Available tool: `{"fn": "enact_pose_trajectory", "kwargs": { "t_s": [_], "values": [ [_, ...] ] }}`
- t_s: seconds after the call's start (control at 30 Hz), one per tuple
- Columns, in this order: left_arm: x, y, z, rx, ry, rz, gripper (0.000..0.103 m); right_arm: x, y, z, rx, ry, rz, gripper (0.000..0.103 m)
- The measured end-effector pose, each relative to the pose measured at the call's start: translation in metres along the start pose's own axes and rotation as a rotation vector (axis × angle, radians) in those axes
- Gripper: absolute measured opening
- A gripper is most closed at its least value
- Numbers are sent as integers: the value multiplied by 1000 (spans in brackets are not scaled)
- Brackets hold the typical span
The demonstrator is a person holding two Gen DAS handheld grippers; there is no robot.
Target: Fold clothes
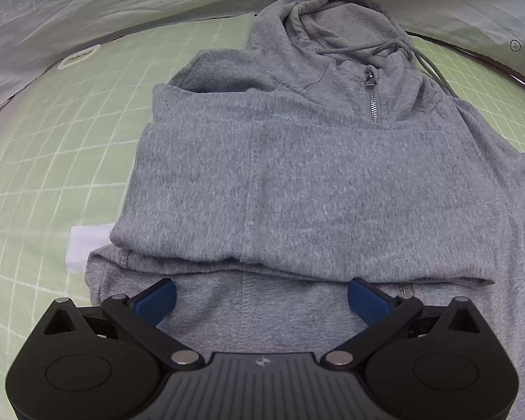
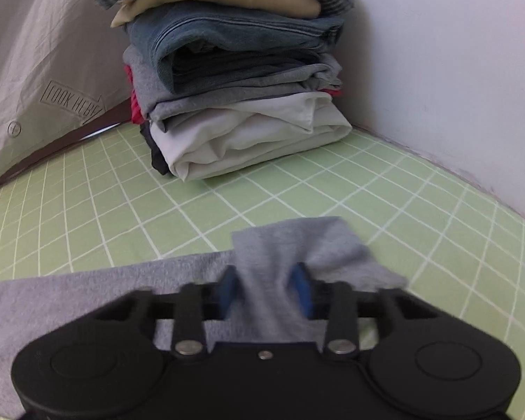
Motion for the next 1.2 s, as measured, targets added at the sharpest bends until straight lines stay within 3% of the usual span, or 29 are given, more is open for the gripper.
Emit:
{"fn": "enact_pose_trajectory", "kwargs": {
  "t_s": [0.03, 0.2, 0.5, 0.67, 0.87, 0.9, 0.93, 0.97, 1.0, 1.03, 1.13, 1.2],
  "values": [
    [0, 0, 0, 0, 0, -3, 103, -3, 2, 0, 36, -9, -1, 12],
    [-1, 1, 1, -2, 1, -15, 103, -21, 20, 22, 207, -112, 28, 9],
    [-2, 3, 1, -4, 2, -34, 103, -46, 71, 159, 538, -580, 180, 8],
    [-2, 4, 1, 4, 10, -51, 103, -63, 79, 256, 526, -794, 295, 8],
    [-3, 5, 1, 4, 13, -64, 103, -94, 85, 356, 352, -1037, 433, 11],
    [-3, 5, 1, 4, 13, -65, 103, -97, 89, 365, 298, -1031, 452, 20],
    [-3, 5, 1, 3, 13, -67, 103, -99, 94, 372, 237, -1011, 469, 39],
    [-3, 5, 1, 3, 13, -69, 103, -98, 99, 375, 198, -981, 487, 49],
    [-3, 5, 1, 3, 14, -71, 103, -97, 100, 372, 190, -951, 496, 67],
    [-3, 6, 1, 2, 14, -73, 103, -95, 102, 369, 191, -921, 502, 77],
    [-4, 6, 2, 0, 14, -72, 103, -92, 97, 342, 245, -843, 469, 98],
    [-5, 6, 2, 0, 12, -60, 103, -92, 90, 320, 259, -780, 400, 103]
  ]
}}
Point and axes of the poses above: each gripper's, at about its wrist camera, not at the fingertips, and x roughly the way its jaws point, z to its left, y to its underside, the point moved 6 cm from there along x, roughly the way its jaws point, and after that the axes turned 10 degrees about -y, right-handed, at the moved point
